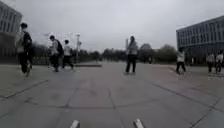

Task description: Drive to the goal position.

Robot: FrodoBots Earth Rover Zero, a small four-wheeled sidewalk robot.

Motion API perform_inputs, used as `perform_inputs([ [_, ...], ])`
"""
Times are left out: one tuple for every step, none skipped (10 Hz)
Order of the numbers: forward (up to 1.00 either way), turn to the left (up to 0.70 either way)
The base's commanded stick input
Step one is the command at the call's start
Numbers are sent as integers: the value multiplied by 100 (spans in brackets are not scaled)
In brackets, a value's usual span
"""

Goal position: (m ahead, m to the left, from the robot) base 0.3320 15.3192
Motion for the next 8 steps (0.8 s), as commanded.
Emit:
perform_inputs([
  [5, 0],
  [5, 0],
  [4, 0],
  [0, 0],
  [0, 0],
  [0, 0],
  [0, 0],
  [0, 0],
])
